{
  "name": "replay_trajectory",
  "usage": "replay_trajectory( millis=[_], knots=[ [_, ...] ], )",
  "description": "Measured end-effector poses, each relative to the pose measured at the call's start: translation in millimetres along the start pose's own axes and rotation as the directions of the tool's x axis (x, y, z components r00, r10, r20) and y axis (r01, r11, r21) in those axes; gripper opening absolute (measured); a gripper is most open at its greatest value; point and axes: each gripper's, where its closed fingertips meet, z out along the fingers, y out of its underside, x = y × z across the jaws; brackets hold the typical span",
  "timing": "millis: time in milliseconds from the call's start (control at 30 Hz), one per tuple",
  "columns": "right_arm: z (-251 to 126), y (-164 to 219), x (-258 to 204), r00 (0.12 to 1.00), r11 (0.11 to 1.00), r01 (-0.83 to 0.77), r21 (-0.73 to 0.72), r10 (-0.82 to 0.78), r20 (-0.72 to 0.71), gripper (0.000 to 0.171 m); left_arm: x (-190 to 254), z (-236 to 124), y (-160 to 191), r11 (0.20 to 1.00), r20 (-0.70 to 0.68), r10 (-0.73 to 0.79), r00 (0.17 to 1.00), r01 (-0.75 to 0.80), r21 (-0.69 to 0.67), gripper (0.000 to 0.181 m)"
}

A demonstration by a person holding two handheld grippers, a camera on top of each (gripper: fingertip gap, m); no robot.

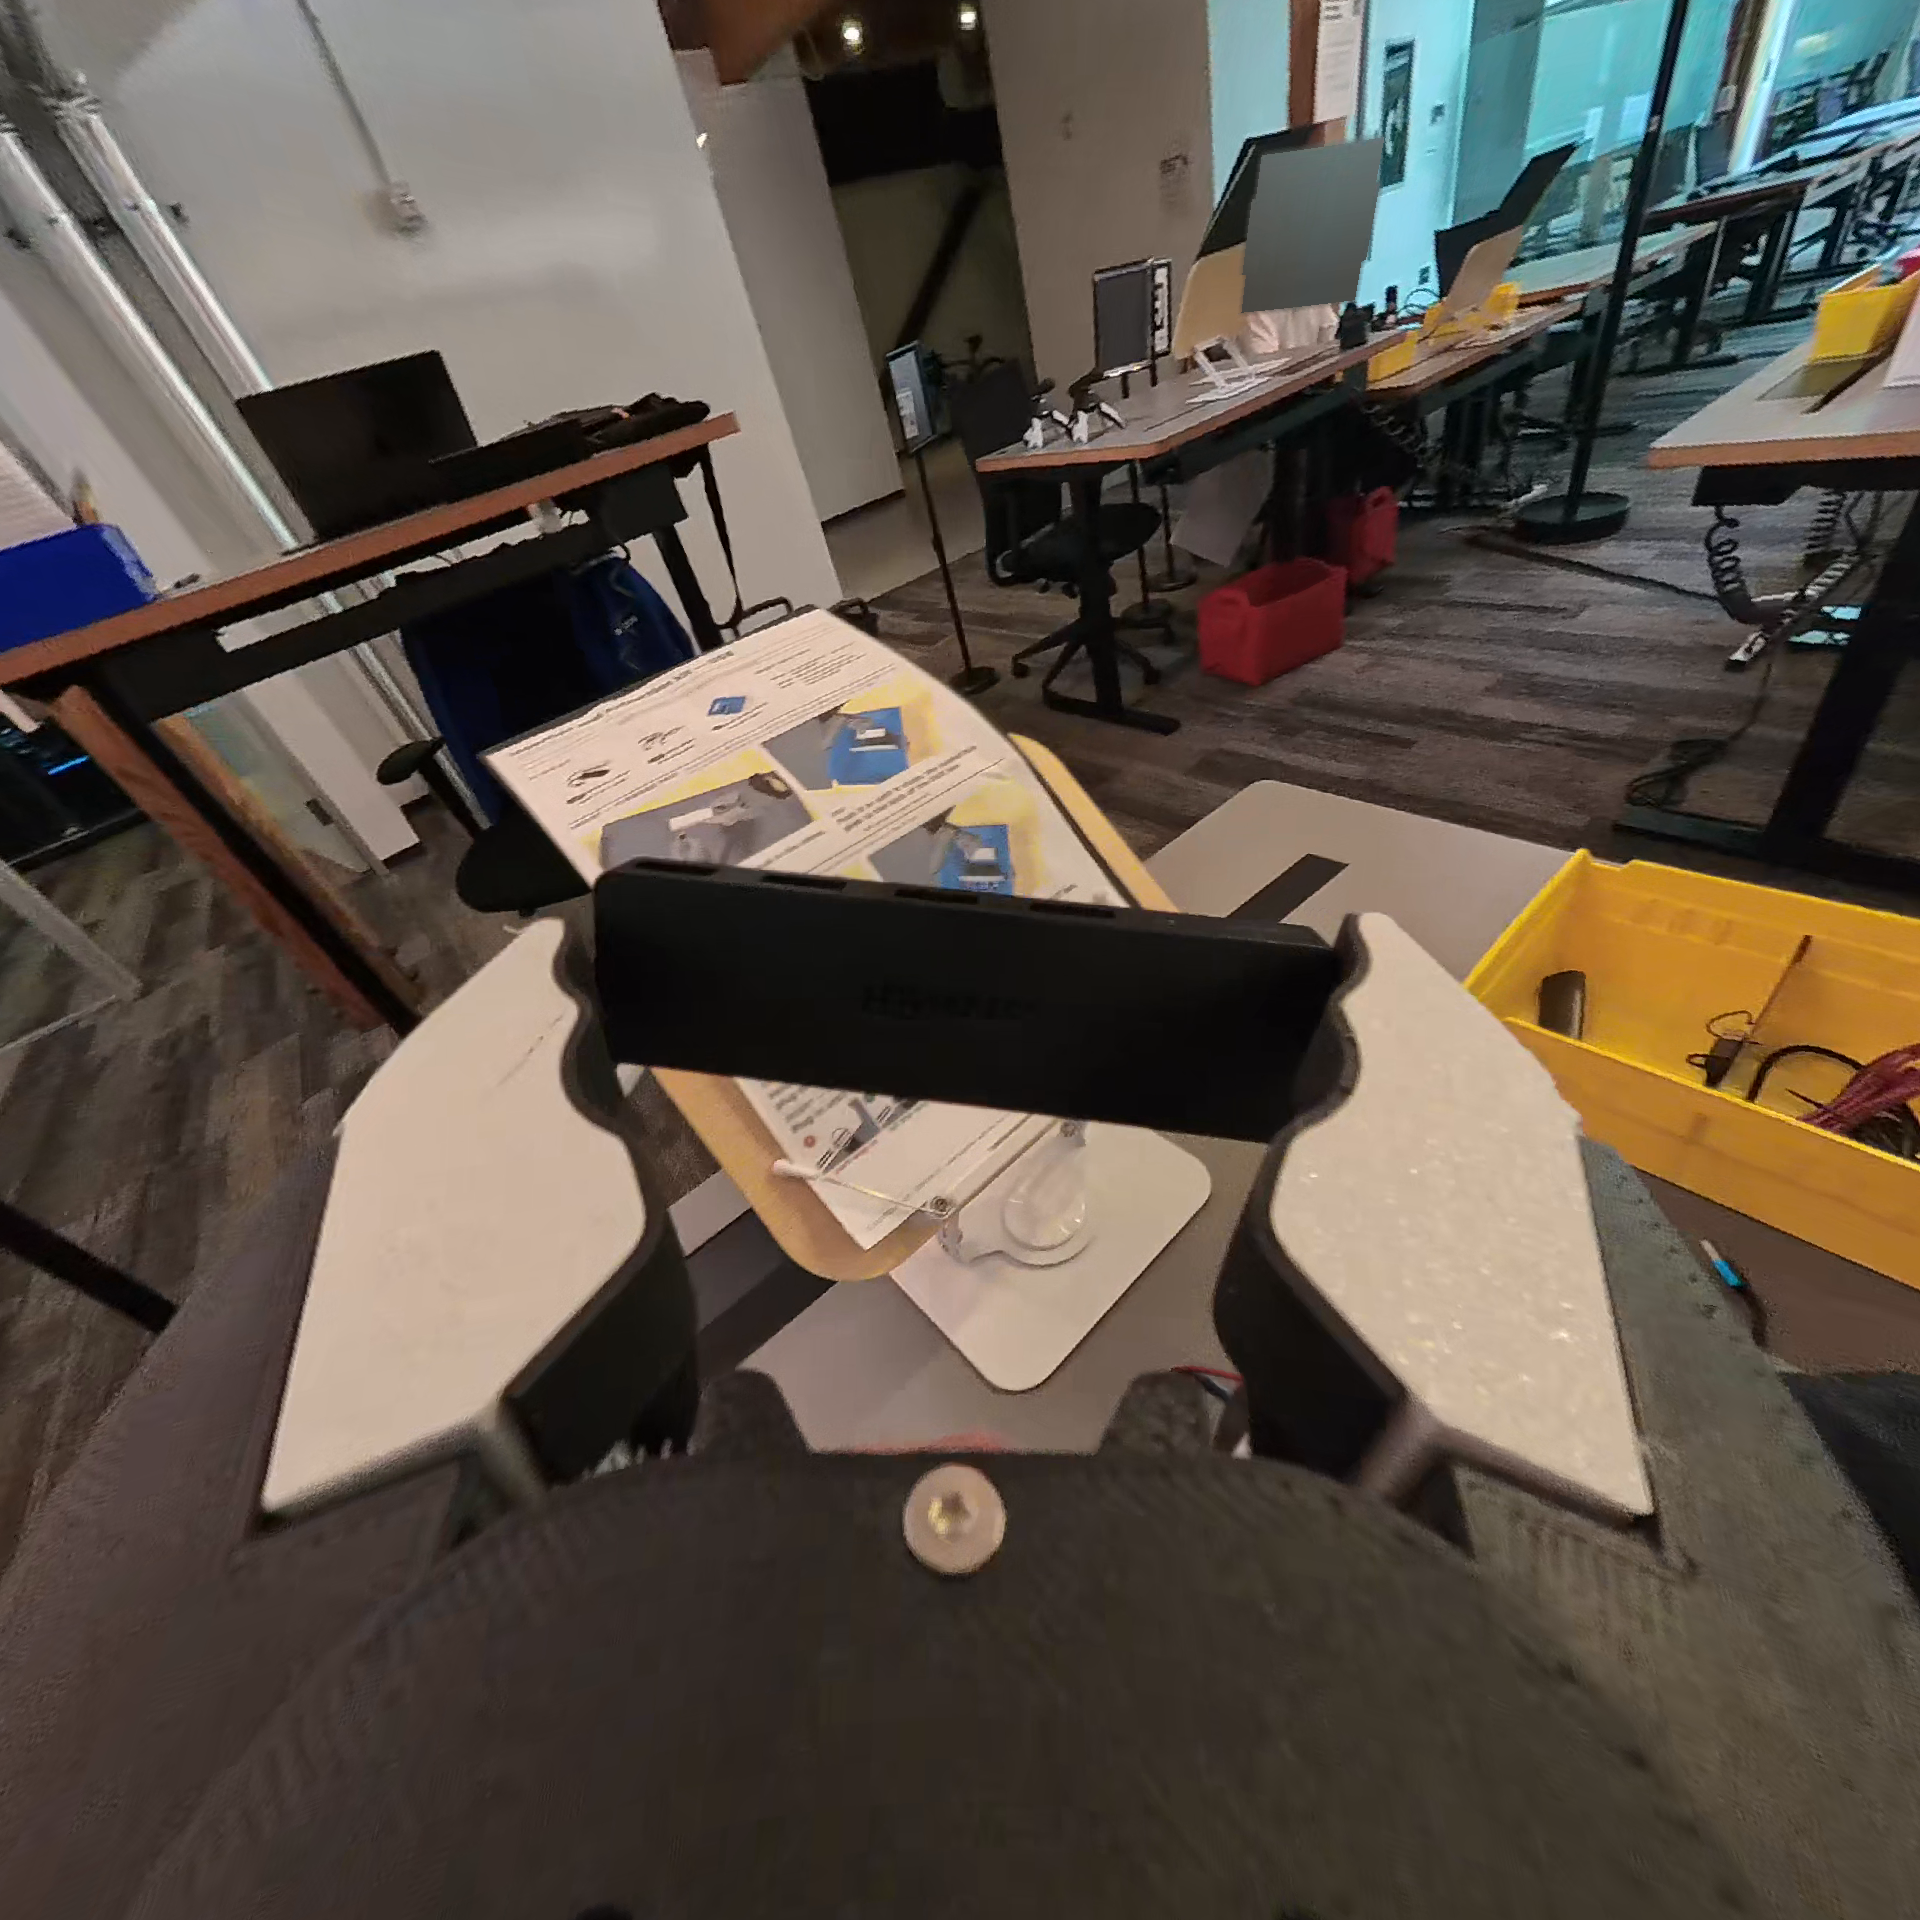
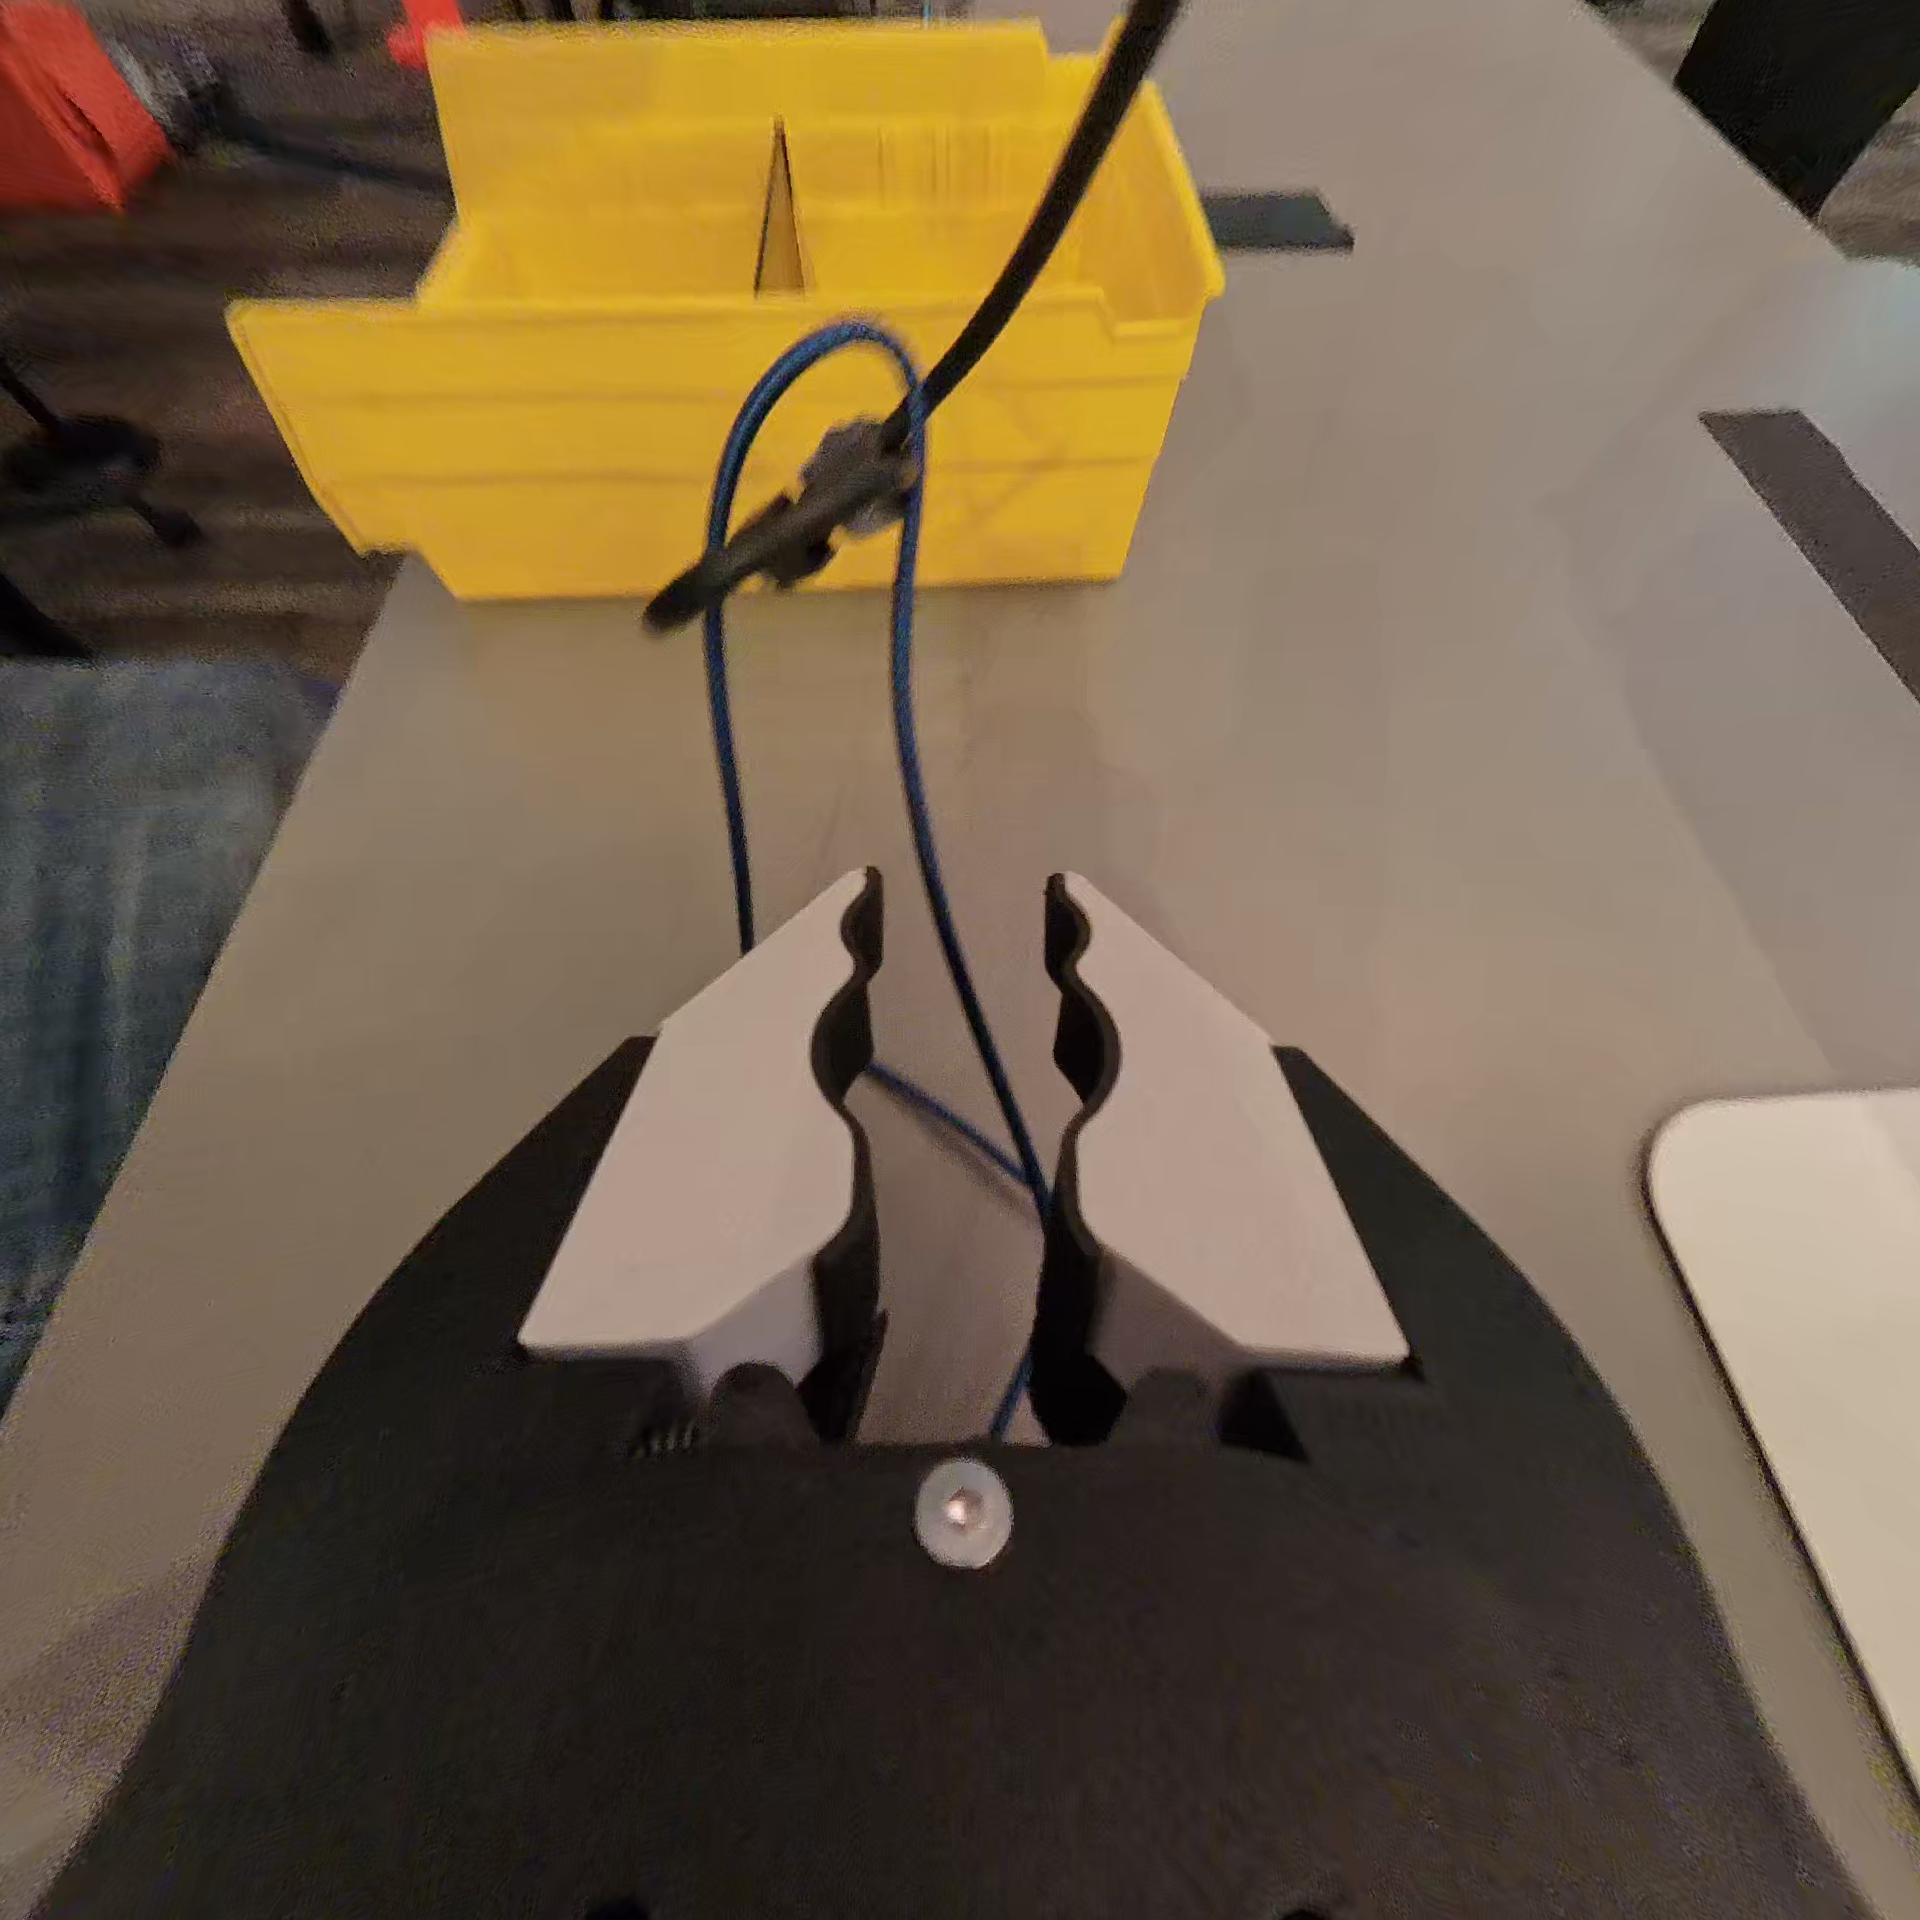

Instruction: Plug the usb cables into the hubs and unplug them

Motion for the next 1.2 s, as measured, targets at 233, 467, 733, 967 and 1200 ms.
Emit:
replay_trajectory(
  millis=[233, 467, 733, 967, 1200],
  knots=[
    [6, -12, -5, 0.998, 0.999, 0.018, 0.041, -0.021, 0.055, 0.0, 14, 4, 3, 1.0, -0.044, 0.003, 0.999, -0.003, 0.002, 0.127],
    [-42, -40, 19, 0.99, 0.979, 0.064, 0.192, -0.038, -0.139, 0.0, 5, 9, 54, 0.994, -0.043, -0.066, 0.997, 0.062, -0.085, 0.127],
    [-80, -40, 1, 0.921, 0.943, 0.302, 0.142, -0.251, -0.297, 0.0, -72, 18, 144, 0.963, 0.18, -0.082, 0.98, 0.124, -0.237, 0.127],
    [-94, -9, -34, 0.884, 0.901, 0.428, 0.072, -0.401, -0.238, 0.0, -136, 12, 172, 0.949, 0.353, -0.038, 0.935, 0.145, -0.28, 0.127],
    [-72, 66, -38, 0.963, 0.96, 0.255, -0.116, -0.263, -0.053, 0.0, -107, 10, 147, 0.969, 0.249, -0.052, 0.967, 0.109, -0.221, 0.127]
  ],
)
